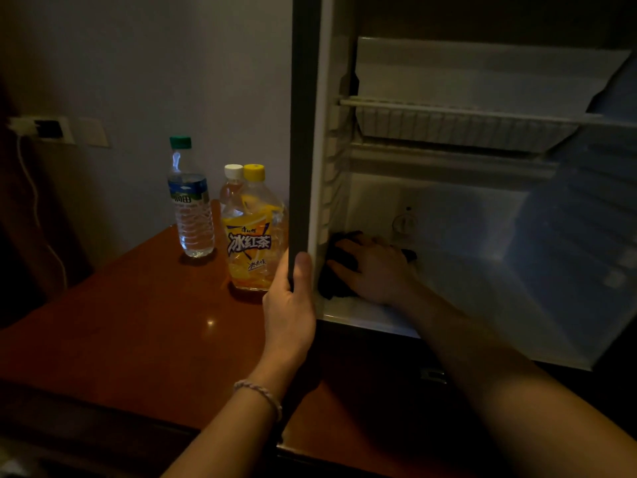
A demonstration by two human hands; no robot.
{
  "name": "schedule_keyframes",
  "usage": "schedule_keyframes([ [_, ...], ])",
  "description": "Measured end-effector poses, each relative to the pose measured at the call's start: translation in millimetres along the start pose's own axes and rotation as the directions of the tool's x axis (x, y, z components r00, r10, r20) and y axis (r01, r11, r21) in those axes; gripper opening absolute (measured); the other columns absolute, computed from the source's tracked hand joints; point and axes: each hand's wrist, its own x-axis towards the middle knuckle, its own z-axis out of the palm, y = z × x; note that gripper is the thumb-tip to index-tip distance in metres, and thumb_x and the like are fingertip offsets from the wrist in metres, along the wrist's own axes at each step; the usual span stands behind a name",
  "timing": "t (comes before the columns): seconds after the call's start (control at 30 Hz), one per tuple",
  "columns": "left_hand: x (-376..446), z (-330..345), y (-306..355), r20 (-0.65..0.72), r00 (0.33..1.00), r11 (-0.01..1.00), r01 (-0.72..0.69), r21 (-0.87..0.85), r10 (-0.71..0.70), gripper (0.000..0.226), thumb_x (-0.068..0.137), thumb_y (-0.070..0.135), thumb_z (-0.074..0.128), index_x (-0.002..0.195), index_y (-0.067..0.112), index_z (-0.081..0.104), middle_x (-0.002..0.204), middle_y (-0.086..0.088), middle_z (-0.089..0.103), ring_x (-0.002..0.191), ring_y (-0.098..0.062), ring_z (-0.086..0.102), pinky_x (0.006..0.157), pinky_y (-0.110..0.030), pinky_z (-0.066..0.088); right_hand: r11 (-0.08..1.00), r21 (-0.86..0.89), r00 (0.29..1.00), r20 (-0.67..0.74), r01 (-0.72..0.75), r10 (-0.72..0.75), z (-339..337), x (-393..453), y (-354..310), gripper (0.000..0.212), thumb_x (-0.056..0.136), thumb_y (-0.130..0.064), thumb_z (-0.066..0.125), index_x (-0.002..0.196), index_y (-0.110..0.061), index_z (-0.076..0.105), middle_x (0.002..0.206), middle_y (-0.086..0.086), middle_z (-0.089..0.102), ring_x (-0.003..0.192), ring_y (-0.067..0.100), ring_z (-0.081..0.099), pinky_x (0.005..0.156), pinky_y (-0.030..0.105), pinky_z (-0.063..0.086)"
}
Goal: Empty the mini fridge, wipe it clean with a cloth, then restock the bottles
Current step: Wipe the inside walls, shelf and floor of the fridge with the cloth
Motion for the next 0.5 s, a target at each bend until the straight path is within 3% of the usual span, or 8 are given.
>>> schedule_keyframes([
  [0.13, 1, 0, -1, -0.010, 1.000, 1.000, 0.017, -0.013, -0.017, 0.104, 0.066, 0.101, 0.025, 0.142, 0.036, 0.050, 0.131, 0.012, 0.062, 0.124, -0.008, 0.055, 0.106, -0.042, 0.047, 0.998, -0.002, 0.996, -0.065, 0.063, -0.063, -7, -41, -20, 0.059, 0.083, -0.079, 0.025, 0.126, -0.047, 0.051, 0.134, -0.015, 0.052, 0.115, 0.023, 0.053, 0.094, 0.043, 0.045],
  [0.33, 0, -1, 1, 0.001, 1.000, 0.999, 0.024, 0.025, -0.024, 0.110, 0.062, 0.103, 0.022, 0.143, 0.033, 0.050, 0.129, 0.009, 0.063, 0.121, -0.011, 0.057, 0.103, -0.042, 0.049, 0.992, 0.037, 0.992, 0.034, 0.117, -0.118, -22, -61, -27, 0.063, 0.080, -0.080, 0.030, 0.129, -0.047, 0.049, 0.131, -0.016, 0.052, 0.121, 0.016, 0.046, 0.098, 0.042, 0.040],
  [0.5, 0, -1, 1, 0.022, 1.000, 0.998, -0.018, 0.052, 0.017, 0.093, 0.073, 0.096, 0.023, 0.137, 0.036, 0.054, 0.124, 0.012, 0.065, 0.118, -0.011, 0.058, 0.100, -0.040, 0.050, 0.982, 0.152, 0.992, 0.035, 0.111, -0.118, -12, -24, -1, 0.064, 0.079, -0.083, 0.033, 0.128, -0.046, 0.051, 0.128, -0.014, 0.061, 0.116, 0.018, 0.056, 0.095, 0.042, 0.047],
])
